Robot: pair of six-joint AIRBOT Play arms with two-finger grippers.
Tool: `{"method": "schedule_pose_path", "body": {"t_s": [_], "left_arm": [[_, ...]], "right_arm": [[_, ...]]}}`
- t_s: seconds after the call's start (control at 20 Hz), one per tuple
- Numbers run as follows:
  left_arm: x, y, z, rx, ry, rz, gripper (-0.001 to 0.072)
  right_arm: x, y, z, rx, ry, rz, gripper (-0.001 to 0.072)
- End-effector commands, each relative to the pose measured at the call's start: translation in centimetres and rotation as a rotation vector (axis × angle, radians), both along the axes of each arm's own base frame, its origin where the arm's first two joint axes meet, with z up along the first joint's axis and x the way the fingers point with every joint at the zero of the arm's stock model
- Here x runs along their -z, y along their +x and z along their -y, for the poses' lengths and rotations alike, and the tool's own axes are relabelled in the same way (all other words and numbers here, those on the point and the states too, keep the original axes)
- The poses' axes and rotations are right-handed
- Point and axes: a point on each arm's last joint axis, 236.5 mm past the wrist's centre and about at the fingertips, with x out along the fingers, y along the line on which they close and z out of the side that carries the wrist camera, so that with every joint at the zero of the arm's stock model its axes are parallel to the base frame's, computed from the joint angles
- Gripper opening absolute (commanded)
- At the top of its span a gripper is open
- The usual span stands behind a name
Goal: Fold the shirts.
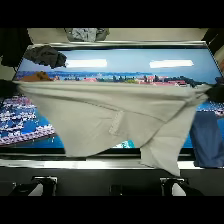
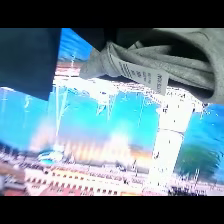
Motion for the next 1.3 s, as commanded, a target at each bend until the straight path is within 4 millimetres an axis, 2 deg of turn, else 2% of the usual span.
{"method": "schedule_pose_path", "body": {"t_s": [0.0, 0.1, 0.2, 0.25, 0.35, 0.4, 0.45, 0.5, 0.55, 0.65, 0.7, 0.75, 0.8, 0.9, 1.0, 1.1, 1.25], "left_arm": [[12.9, 5.2, -0.6, -0.008, -0.036, -0.187, 0.0031], [17.4, 8.9, -0.4, -0.016, -0.092, -0.241, 0.0031], [20.1, 11.6, 0.2, -0.025, -0.159, -0.277, 0.0033], [20.9, 12.6, 0.6, -0.028, -0.193, -0.284, 0.0033], [22.0, 13.7, 1.7, -0.037, -0.27, -0.296, 0.0033], [22.2, 13.7, 2.3, -0.038, -0.302, -0.305, 0.0036], [22.0, 13.4, 2.7, -0.033, -0.317, -0.317, 0.0158], [21.4, 12.8, 2.6, -0.016, -0.314, -0.348, 0.0496], [20.4, 11.8, 2.2, 0.013, -0.306, -0.396, 0.0709], [18.3, 8.4, 0.6, 0.096, -0.292, -0.54, 0.07], [18.0, 6.0, -0.4, 0.099, -0.316, -0.626, 0.0699], [18.2, 3.6, -0.9, 0.089, -0.349, -0.704, 0.0699], [19.0, 1.1, -1.0, 0.081, -0.38, -0.778, 0.0698], [22.0, -4.4, 0.3, 0.061, -0.435, -0.899, 0.0679], [25.2, -8.8, 3.1, 0.081, -0.477, -0.947, 0.0677], [27.5, -10.6, 6.0, 0.105, -0.529, -0.927, 0.0657], [30.0, -11.0, 8.9, 0.107, -0.57, -0.904, 0.064]], "right_arm": [[12.3, 9.5, -1.9, -0.023, 0.06, -0.087, 0.0061], [15.7, 16.1, -3.6, -0.029, 0.038, 0.028, 0.0062], [17.3, 20.9, -4.8, 0.029, 0.073, 0.138, 0.0062], [17.8, 22.1, -5.1, 0.055, 0.102, 0.163, 0.0062], [19.7, 22.3, -5.7, 0.09, 0.165, 0.132, 0.0063], [20.3, 22.0, -6.0, 0.088, 0.177, 0.108, 0.0079], [20.0, 21.8, -6.0, 0.083, 0.181, 0.099, 0.0265], [18.6, 21.5, -5.5, 0.058, 0.167, 0.096, 0.0542], [16.6, 21.1, -4.6, 0.005, 0.131, 0.099, 0.0611], [12.3, 18.9, -0.2, -0.029, 0.071, 0.069, 0.0611], [11.2, 16.8, 2.5, -0.007, 0.075, 0.017, 0.061], [11.3, 14.5, 4.4, 0.015, 0.097, -0.053, 0.0609], [12.3, 11.4, 5.5, 0.027, 0.137, -0.164, 0.061], [14.5, 6.6, 6.5, 0.014, 0.179, -0.346, 0.063], [15.9, 4.1, 6.2, -0.038, 0.192, -0.449, 0.0672], [16.5, 3.6, 5.6, -0.054, 0.213, -0.473, 0.0673], [16.6, 3.5, 5.6, -0.054, 0.214, -0.476, 0.0666]]}}
